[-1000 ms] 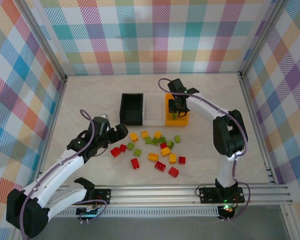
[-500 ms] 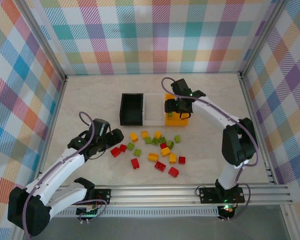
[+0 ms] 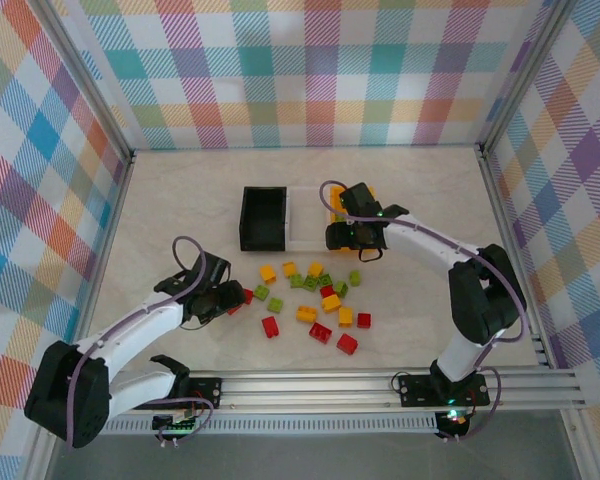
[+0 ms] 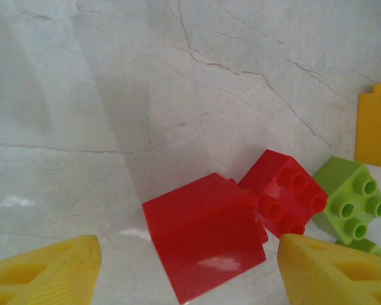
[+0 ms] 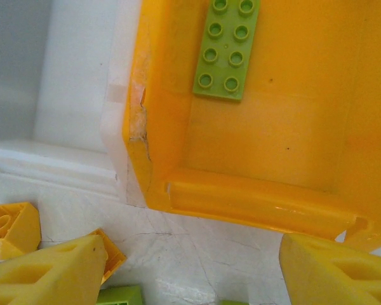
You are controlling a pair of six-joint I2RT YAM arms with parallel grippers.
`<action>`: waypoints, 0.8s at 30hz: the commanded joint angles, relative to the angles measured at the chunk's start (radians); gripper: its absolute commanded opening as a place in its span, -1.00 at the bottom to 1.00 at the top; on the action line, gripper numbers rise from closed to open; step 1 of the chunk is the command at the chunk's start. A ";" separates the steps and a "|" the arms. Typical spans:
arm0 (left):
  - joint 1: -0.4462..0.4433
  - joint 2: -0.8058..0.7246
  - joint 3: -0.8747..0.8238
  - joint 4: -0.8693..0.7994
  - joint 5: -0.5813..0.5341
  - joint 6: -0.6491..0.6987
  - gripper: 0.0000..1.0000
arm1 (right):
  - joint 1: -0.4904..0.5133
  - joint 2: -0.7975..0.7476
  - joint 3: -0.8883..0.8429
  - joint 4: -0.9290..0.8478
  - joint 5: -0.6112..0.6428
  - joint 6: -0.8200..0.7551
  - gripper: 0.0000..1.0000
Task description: Sort the legos into containers by color
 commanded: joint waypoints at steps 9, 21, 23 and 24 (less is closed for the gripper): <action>0.003 0.063 -0.021 0.094 0.006 -0.016 0.16 | -0.003 -0.071 -0.046 0.054 -0.006 -0.005 0.44; 0.003 0.063 -0.015 0.024 -0.027 -0.006 -0.06 | -0.003 -0.071 -0.049 0.052 0.016 0.000 0.45; 0.003 0.073 -0.001 -0.007 -0.036 -0.001 -0.08 | -0.002 -0.071 -0.047 0.052 0.017 -0.001 0.46; 0.003 0.077 0.005 -0.021 -0.038 0.004 -0.02 | -0.003 -0.072 -0.047 0.050 0.017 0.001 0.46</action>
